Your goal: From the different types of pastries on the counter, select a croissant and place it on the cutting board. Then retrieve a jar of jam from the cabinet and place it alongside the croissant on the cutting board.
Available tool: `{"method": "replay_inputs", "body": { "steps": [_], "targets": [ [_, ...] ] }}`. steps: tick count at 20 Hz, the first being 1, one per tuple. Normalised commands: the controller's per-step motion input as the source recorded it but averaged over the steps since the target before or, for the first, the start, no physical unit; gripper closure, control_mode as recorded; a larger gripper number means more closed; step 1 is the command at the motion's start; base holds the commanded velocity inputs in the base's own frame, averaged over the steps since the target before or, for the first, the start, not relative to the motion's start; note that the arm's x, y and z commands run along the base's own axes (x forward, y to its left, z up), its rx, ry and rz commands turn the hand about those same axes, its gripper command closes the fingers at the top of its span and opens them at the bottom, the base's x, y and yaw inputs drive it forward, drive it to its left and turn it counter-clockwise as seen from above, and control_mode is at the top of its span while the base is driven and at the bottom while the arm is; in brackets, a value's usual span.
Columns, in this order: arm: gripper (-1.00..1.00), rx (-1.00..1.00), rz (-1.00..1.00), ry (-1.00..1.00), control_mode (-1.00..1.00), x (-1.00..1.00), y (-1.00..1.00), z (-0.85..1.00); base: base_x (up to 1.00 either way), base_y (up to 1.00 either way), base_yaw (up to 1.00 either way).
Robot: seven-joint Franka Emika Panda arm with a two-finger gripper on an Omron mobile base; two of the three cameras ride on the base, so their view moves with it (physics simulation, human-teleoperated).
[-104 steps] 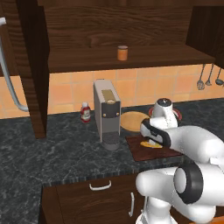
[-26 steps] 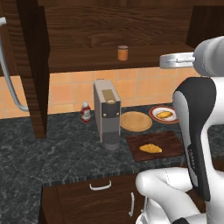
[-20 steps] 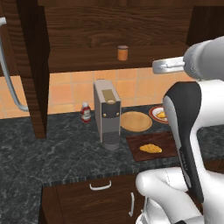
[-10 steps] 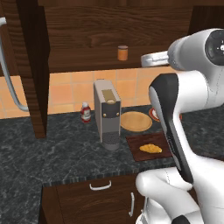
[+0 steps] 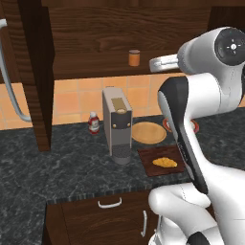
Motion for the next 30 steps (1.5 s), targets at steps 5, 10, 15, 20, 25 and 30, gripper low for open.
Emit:
{"method": "replay_inputs", "body": {
  "steps": [5, 10, 15, 20, 25, 30],
  "targets": [
    [-1.0, 0.03, 0.0, 0.01, -1.0, 0.5, 0.02, -0.2, 0.0, 0.0, 0.0],
    [-1.0, 0.07, 0.0, 0.0, -1.0, 0.36, 0.0, -0.09, 0.0, 0.0, 0.0],
    [-1.0, 0.11, 0.0, 0.08, -1.0, 0.49, 0.01, -0.1, 0.0, 0.0, 0.0],
    [-1.0, 0.08, 0.0, 0.01, -1.0, 0.41, 0.0, 0.0, 0.0, 0.0, 0.0],
    [-1.0, 0.04, 0.0, 0.0, -1.0, 0.21, 0.0, -0.08, 0.0, 0.0, 0.0],
    [-1.0, 0.05, 0.0, -0.01, -1.0, 0.15, 0.0, -0.02, 0.0, 0.0, 0.0]
  ]
}}
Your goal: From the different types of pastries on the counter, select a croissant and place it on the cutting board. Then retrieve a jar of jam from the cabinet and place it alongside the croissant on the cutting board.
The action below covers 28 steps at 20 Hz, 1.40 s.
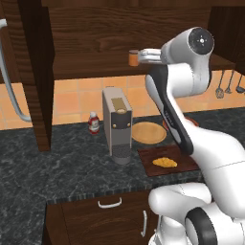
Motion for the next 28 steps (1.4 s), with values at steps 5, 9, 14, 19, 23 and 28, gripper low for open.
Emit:
{"method": "replay_inputs", "body": {
  "steps": [5, 9, 14, 19, 23, 28],
  "targets": [
    [-1.0, 0.02, 0.0, -0.15, -1.0, 0.17, 0.0, -0.11, 0.0, 0.0, 0.0],
    [-1.0, 0.05, 0.0, -0.15, -1.0, 0.18, 0.0, -0.29, 0.0, 0.0, 0.0],
    [-1.0, 0.13, 0.0, 0.07, -1.0, 0.43, 0.0, -0.1, 0.0, 0.0, 0.0],
    [-1.0, 0.09, 0.0, 0.22, -1.0, 0.63, 0.0, 0.0, 0.0, 0.0, 0.0],
    [-1.0, 0.06, 0.0, 0.22, -1.0, 0.61, 0.0, -0.07, 0.0, 0.0, 0.0],
    [-1.0, 0.05, 0.0, 0.12, -1.0, 0.47, 0.0, -0.2, 0.0, 0.0, 0.0]
  ]
}}
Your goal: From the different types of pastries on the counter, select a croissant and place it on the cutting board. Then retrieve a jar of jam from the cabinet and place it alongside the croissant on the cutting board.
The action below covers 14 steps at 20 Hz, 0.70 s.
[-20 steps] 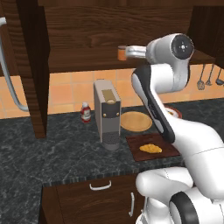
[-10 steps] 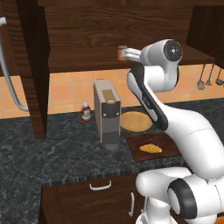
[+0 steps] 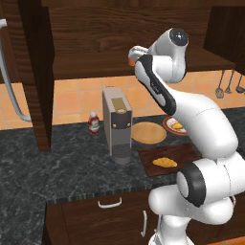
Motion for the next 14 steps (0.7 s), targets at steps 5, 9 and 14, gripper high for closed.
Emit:
{"method": "replay_inputs", "body": {
  "steps": [5, 9, 14],
  "targets": [
    [-1.0, 0.01, 0.01, 0.01, -1.0, 0.31, 0.01, -0.16, 0.0, 0.0, 0.0],
    [-1.0, -0.02, 0.1, -0.11, -1.0, 0.17, 0.04, -0.02, 0.0, 0.0, 0.0],
    [-1.0, -0.09, 0.14, -0.08, -1.0, 0.08, 0.14, -0.25, 0.0, 0.0, 0.0]
  ]
}}
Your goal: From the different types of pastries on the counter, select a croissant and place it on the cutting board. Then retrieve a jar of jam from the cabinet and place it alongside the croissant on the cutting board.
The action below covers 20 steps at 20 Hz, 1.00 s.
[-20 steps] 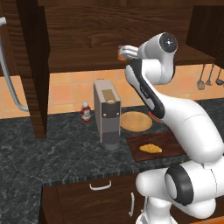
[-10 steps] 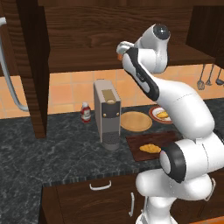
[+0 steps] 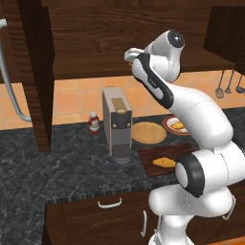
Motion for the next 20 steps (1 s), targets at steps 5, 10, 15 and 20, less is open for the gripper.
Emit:
{"method": "replay_inputs", "body": {
  "steps": [5, 10, 15, 20],
  "targets": [
    [-1.0, -0.03, 0.04, -0.01, -1.0, 0.55, 0.01, 0.0, 0.0, 0.0, 0.0],
    [-1.0, -0.01, 0.0, 0.0, -1.0, 0.78, 0.08, 0.06, 0.0, 0.0, 0.0],
    [-1.0, -0.07, 0.0, 0.03, -1.0, 0.59, 0.18, -0.23, 0.0, 0.0, 0.0],
    [1.0, -0.04, 0.04, 0.01, -1.0, 0.22, 0.06, -0.43, 0.0, 0.0, 0.0]
  ]
}}
